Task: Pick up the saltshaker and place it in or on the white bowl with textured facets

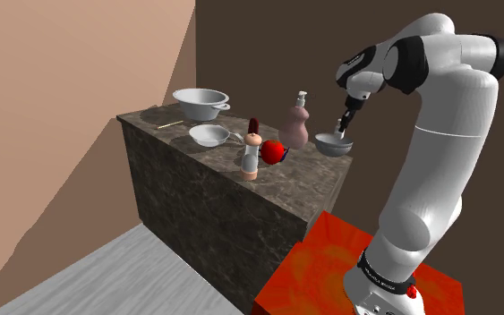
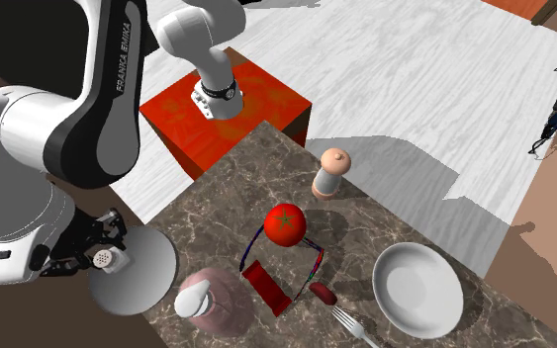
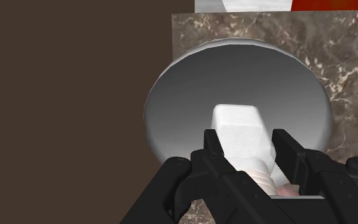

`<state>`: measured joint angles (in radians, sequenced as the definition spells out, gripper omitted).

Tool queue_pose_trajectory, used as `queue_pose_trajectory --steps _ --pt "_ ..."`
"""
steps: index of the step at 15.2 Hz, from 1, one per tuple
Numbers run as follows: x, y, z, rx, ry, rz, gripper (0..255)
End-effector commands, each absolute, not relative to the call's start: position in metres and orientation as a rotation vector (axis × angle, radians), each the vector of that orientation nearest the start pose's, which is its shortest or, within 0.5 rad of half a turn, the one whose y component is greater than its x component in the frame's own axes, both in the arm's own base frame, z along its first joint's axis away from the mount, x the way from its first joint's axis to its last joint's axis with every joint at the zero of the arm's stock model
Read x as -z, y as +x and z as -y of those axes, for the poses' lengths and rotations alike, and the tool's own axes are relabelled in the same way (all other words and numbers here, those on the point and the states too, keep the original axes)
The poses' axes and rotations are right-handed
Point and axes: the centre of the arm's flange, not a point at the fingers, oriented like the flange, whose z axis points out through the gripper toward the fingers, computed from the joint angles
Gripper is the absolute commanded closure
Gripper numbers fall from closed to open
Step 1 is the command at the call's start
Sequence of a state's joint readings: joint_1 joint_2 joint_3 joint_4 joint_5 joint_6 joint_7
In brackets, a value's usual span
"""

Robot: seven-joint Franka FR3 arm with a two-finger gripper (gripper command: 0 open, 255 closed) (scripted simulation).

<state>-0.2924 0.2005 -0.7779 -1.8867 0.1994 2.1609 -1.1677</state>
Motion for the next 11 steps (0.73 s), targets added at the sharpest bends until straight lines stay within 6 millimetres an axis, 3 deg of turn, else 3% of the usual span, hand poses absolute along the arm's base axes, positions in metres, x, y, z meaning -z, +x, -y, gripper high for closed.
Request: queue_pose_trajectory --steps 1,6,7,11 --pt "-0.4391 0.3180 0.5199 0.146 -3.247 0.027 255" --pt "-0.4391 0.3180 0.5199 0.146 -3.247 0.027 255" --pt "-0.4391 0.3180 0.5199 0.146 -3.247 0.027 0" --pt "-0.4391 0.3180 0.5199 0.146 -3.247 0.027 0"
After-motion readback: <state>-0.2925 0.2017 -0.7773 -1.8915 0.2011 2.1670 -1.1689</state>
